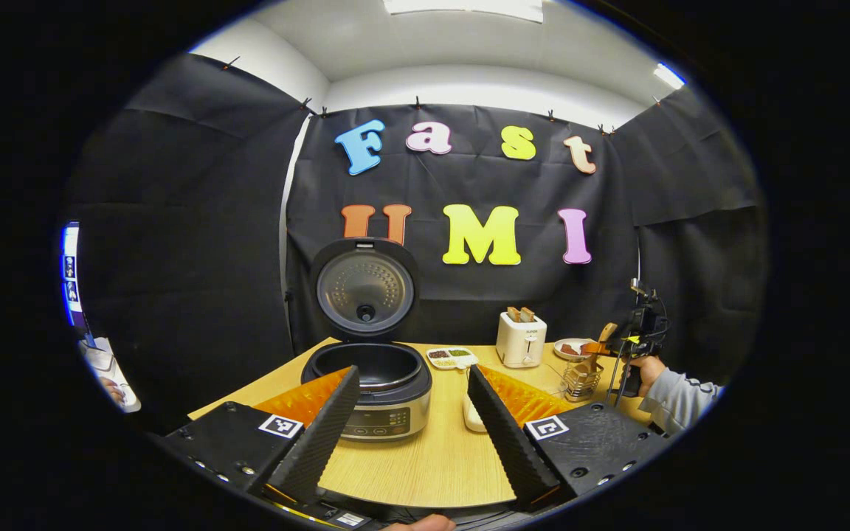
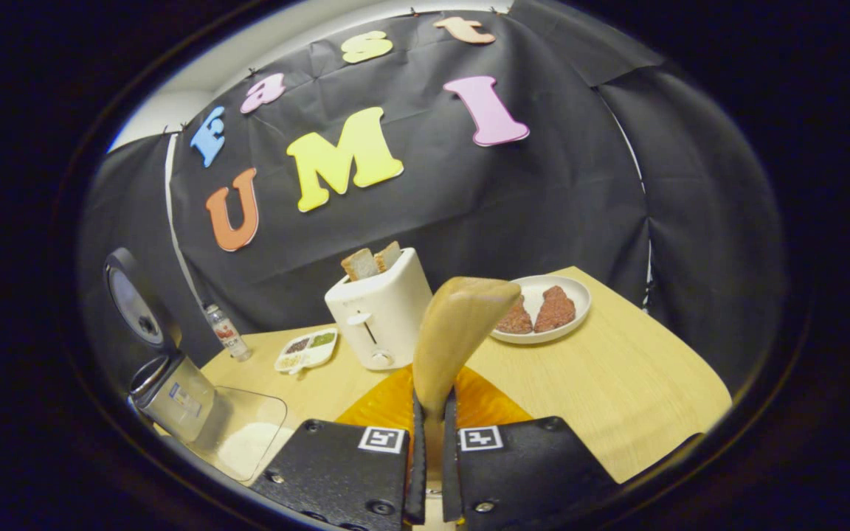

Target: Close the left gripper, press the button to open the rice cooker; take a wooden spoon from the chopstick holder with the right hand, scoop a spoonful of rice and pour it into the rice cooker, then put the wooden spoon back into the chopstick holder.

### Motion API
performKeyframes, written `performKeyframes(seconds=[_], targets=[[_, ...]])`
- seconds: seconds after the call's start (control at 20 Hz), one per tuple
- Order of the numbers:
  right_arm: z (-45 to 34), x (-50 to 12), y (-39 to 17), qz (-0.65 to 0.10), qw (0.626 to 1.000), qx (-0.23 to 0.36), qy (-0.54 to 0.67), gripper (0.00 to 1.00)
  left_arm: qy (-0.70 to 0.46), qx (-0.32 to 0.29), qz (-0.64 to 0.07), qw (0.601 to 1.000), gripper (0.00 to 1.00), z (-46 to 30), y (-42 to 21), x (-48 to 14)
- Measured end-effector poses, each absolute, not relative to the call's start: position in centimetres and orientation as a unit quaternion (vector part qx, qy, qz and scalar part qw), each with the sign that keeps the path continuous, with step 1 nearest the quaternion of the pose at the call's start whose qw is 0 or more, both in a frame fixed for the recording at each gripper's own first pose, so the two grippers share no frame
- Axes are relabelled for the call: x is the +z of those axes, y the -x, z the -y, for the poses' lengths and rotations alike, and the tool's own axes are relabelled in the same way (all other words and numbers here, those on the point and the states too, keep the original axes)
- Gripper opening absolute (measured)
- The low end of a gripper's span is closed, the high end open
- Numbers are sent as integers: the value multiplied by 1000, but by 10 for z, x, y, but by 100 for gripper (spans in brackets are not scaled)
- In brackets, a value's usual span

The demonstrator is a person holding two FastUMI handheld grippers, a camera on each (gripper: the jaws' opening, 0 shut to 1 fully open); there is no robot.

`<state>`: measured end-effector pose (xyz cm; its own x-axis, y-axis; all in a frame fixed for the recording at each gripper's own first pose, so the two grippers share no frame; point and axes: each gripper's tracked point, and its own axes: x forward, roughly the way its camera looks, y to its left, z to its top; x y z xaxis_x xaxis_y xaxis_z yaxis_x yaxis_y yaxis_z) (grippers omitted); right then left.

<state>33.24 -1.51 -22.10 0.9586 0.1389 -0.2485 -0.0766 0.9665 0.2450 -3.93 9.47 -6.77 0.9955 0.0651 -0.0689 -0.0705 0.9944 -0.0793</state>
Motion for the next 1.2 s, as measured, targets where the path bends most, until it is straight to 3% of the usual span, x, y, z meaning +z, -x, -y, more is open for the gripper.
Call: performKeyframes(seconds=[0.35,0.75,0.85,0.9,1.15,1.2], targets=[[10,-167,-313,-83,993,36,-72,12,39,31,-31,998,94,-98,52,-67],[-57,-95,-264,-30,997,74,-1,10,37,14,-23,999,94,-96,66,-68],[-86,-94,-260,-33,995,94,-4,14,39,13,-24,999,94,-97,69,-68],[-99,-99,-260,-38,994,101,-1,10,39,14,-22,999,94,-99,71,-66],[-162,-138,-261,-67,989,131,11,10,47,13,-28,998,94,-99,72,-70],[-172,-149,-263,-74,988,135,11,14,46,12,-31,998,95,-99,73,-71]])
